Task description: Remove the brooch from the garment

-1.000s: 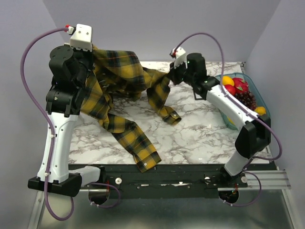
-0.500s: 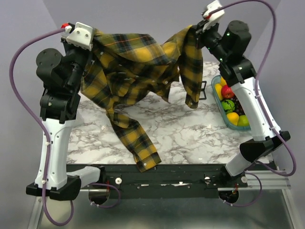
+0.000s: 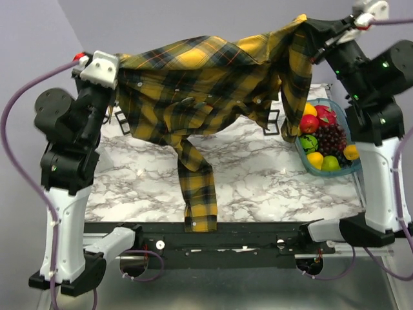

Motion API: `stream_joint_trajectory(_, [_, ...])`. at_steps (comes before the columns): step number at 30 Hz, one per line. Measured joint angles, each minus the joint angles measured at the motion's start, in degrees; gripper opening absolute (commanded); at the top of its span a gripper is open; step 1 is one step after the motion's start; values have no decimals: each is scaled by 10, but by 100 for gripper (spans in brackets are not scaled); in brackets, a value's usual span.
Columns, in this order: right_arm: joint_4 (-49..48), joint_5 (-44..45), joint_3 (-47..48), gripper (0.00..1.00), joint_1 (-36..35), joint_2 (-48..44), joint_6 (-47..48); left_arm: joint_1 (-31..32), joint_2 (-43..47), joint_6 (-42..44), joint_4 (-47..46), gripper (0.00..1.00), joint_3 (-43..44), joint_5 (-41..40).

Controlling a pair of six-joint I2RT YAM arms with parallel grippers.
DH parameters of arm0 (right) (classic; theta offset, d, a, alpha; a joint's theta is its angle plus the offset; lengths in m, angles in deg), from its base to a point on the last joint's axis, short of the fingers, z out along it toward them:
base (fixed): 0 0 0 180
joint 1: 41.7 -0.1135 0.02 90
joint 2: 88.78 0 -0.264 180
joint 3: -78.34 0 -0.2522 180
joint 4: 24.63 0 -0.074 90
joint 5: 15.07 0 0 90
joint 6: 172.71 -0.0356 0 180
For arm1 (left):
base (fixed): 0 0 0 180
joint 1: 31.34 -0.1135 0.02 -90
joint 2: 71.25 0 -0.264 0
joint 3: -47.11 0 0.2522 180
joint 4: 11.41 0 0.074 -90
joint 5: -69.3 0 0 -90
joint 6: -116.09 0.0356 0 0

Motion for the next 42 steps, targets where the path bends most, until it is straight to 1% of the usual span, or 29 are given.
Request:
stream_joint_trajectory(2, [7, -16, -13, 0, 0, -37, 3, 0, 28, 4, 19, 0, -6, 13])
stream_joint_trajectory(4, [25, -34, -12, 0, 0, -69, 7, 1, 81, 2, 41, 0, -20, 29])
stream_joint_trajectory(7, [78, -69, 22, 0, -2, -102, 14, 2, 143, -13, 74, 0, -25, 56])
stream_joint_trajectory(8, [95, -80, 33, 0, -2, -111, 15, 1, 149, -20, 77, 0, -24, 65])
stream_joint_trajectory(9, [113, -90, 42, 0, -2, -120, 16, 1, 184, -32, 92, 0, -20, 75])
stream_joint_trajectory(11, [146, -106, 51, 0, -2, -135, 19, -3, 208, -55, 110, 4, -9, 93])
stream_joint_trajectory(15, [195, -114, 58, 0, -2, -159, 35, -38, 224, -89, 137, 7, -1, 134])
stream_joint_trajectory(18, [197, -114, 35, 0, -2, -161, 51, -54, 224, -93, 141, 12, -45, 155])
stream_joint_trajectory(19, [191, -114, 15, 0, -2, -160, 58, -56, 224, -93, 142, 20, -75, 154])
stream_joint_trajectory(21, [180, -115, -43, 0, -2, -158, 74, -56, 217, -90, 140, 22, -135, 153])
stream_joint_trajectory(22, [174, -117, -74, 0, -2, -154, 82, -56, 211, -86, 138, 26, -169, 151])
stream_joint_trajectory(26, [120, -125, -247, 0, -2, -128, 106, -58, 177, -73, 114, 30, -305, 136])
stream_joint_trajectory(29, [85, -129, -351, 0, -12, -60, 113, -58, 134, -64, 72, 36, -400, 120])
stream_joint_trajectory(30, [79, -129, -369, 0, -17, -25, 115, -58, 112, -61, 56, 37, -432, 112])
stream_joint_trajectory(32, [68, -130, -375, 0, -34, 52, 115, -58, 72, -59, 39, 41, -463, 101])
stream_joint_trajectory(34, [59, -133, -367, 0, -51, 114, 113, -58, 19, -58, 24, 45, -472, 90])
stream_joint_trajectory(36, [53, -137, -332, 1, -65, 166, 108, -58, -27, -60, 8, 51, -469, 76])
stream_joint_trajectory(37, [50, -139, -308, 5, -72, 192, 104, -58, -42, -62, 0, 58, -467, 69])
stream_joint_trajectory(38, [44, -140, -279, 29, -79, 217, 102, -58, -51, -63, -4, 61, -465, 63])
stream_joint_trajectory(40, [24, -139, -224, 49, -91, 261, 88, -58, -53, -64, -7, 67, -462, 58])
stream_joint_trajectory(41, [15, -137, -197, 61, -97, 280, 81, -58, -51, -63, -9, 68, -458, 59])
stream_joint_trajectory(42, [3, -134, -171, 63, -102, 297, 74, -58, -50, -62, -11, 69, -456, 59])
